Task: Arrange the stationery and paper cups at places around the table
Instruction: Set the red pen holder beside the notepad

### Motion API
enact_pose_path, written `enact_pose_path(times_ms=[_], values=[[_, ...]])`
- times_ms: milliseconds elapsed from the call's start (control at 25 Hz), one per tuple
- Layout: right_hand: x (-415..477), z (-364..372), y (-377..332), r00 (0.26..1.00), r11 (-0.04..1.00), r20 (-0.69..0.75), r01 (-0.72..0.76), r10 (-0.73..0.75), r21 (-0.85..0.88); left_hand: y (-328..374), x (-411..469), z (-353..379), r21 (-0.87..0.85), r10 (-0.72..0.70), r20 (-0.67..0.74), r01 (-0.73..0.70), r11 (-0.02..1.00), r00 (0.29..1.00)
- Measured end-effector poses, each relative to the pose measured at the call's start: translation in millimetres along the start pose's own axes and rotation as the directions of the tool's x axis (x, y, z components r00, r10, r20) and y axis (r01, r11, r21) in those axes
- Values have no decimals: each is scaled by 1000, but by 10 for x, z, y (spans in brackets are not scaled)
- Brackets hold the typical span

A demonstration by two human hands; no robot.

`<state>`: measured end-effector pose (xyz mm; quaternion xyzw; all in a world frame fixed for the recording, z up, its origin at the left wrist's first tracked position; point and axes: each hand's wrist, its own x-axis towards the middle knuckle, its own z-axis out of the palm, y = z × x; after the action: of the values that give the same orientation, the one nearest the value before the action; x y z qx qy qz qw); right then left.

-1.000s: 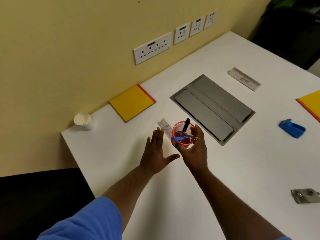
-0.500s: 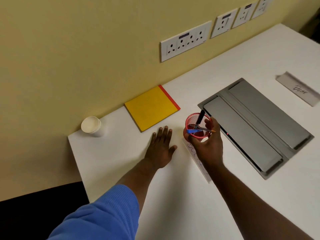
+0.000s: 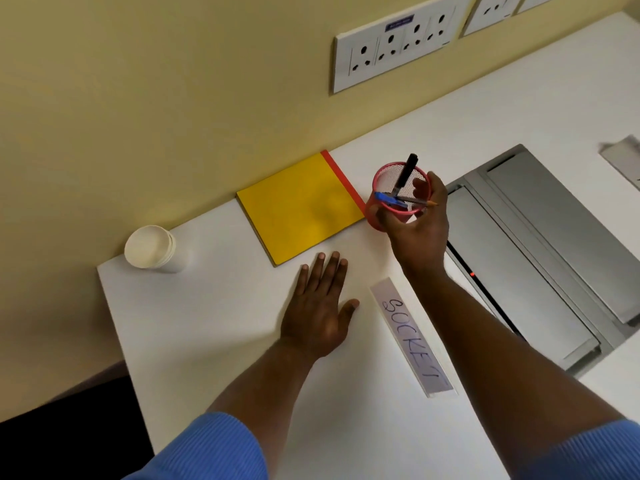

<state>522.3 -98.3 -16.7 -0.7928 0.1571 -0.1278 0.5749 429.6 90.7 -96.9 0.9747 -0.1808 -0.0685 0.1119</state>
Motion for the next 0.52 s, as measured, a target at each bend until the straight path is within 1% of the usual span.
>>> enact_pose_path(times_ms=[320, 520], values=[[584, 385, 31, 999, 998, 6, 40, -40, -46, -5, 12, 46, -44, -2, -27, 1, 999, 1000], [811, 597, 144, 999, 999, -1, 38, -38, -17, -17, 20, 81, -54, -7, -32, 5, 999, 999]])
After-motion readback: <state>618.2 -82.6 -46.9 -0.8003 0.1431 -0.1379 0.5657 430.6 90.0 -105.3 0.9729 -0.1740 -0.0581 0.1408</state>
